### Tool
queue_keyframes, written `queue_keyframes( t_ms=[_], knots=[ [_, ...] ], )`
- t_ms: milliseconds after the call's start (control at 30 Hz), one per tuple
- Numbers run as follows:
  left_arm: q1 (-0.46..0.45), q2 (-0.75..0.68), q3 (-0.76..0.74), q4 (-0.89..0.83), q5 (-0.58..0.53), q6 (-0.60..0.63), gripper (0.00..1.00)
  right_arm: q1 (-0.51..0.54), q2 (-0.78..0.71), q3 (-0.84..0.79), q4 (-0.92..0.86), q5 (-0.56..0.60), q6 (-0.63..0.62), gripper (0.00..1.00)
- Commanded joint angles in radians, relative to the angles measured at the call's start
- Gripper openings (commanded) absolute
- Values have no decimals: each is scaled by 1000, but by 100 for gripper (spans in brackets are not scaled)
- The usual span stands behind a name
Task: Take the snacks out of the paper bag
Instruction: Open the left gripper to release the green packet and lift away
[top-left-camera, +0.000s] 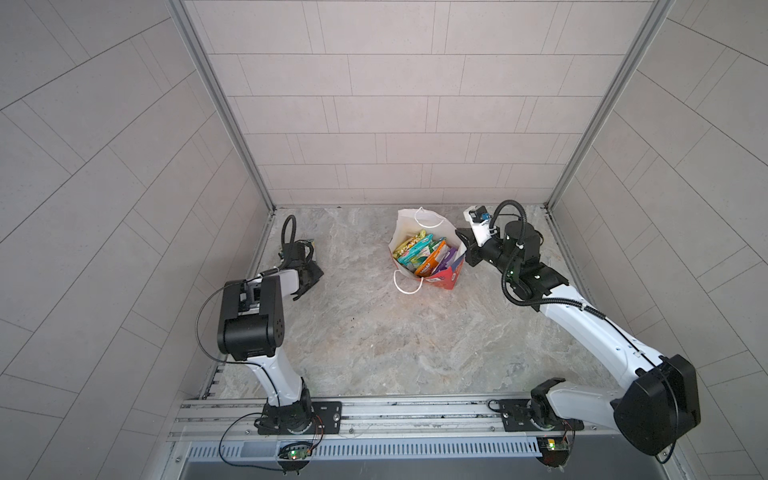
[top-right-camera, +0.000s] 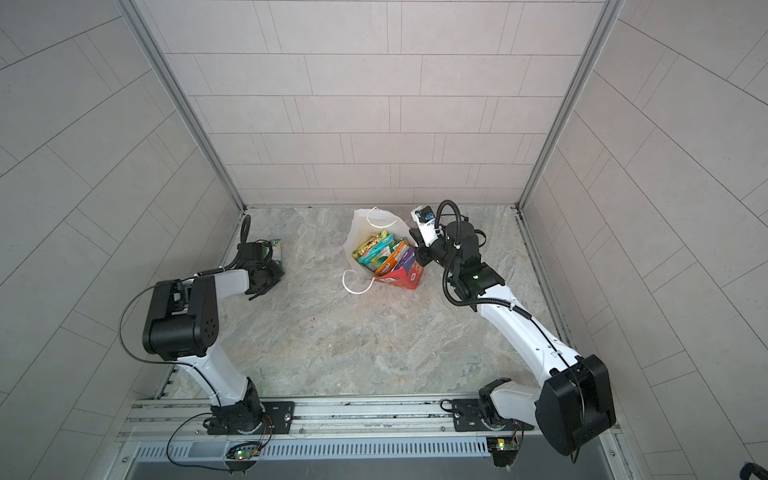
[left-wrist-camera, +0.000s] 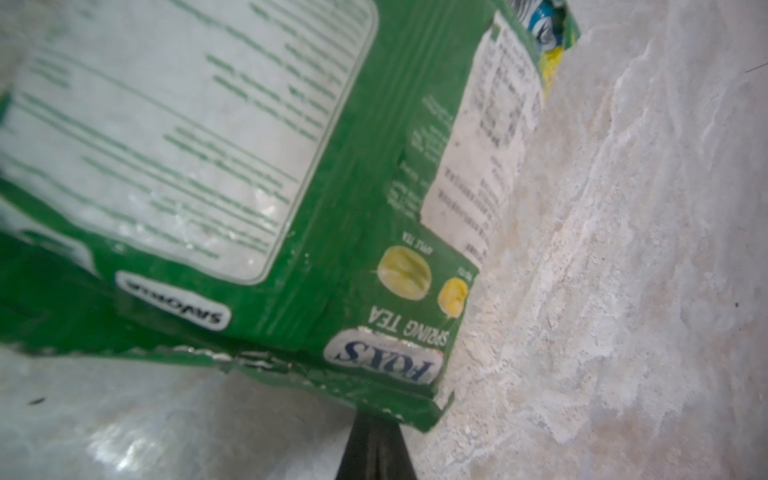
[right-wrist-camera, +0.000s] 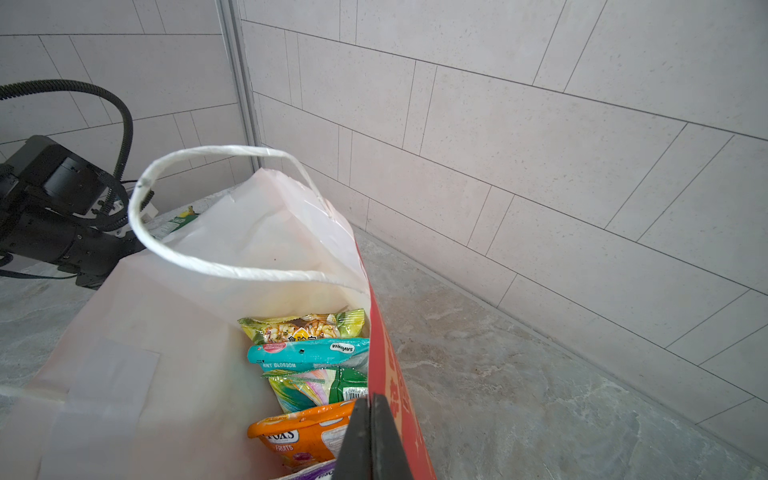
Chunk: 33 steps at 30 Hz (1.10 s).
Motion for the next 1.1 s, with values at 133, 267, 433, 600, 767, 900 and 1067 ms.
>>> queue_keyframes(
  t_ms=[133, 267, 433, 600, 767, 900, 1067],
  knots=[
    [52, -34, -17, 13, 3, -19, 0, 8, -24, 10, 76, -17, 7, 0],
    [56, -34, 1, 0, -5, 2, 0, 7, -24, 8, 79, -17, 7, 0],
    [85, -1, 22, 9, 19, -3, 0, 7, -24, 8, 76, -17, 7, 0],
    [115, 29, 60, 2, 22, 5, 0, 8, -25, 10, 75, -18, 7, 0],
    [134, 47, 88, -4, 28, 11, 0, 7, -27, 10, 72, -17, 5, 0],
    [142, 58, 109, -19, 21, 21, 0, 8, -36, 8, 71, -16, 5, 0],
    [145, 63, 118, -16, 14, 19, 1, 8, -36, 7, 69, -15, 5, 0]
  ],
)
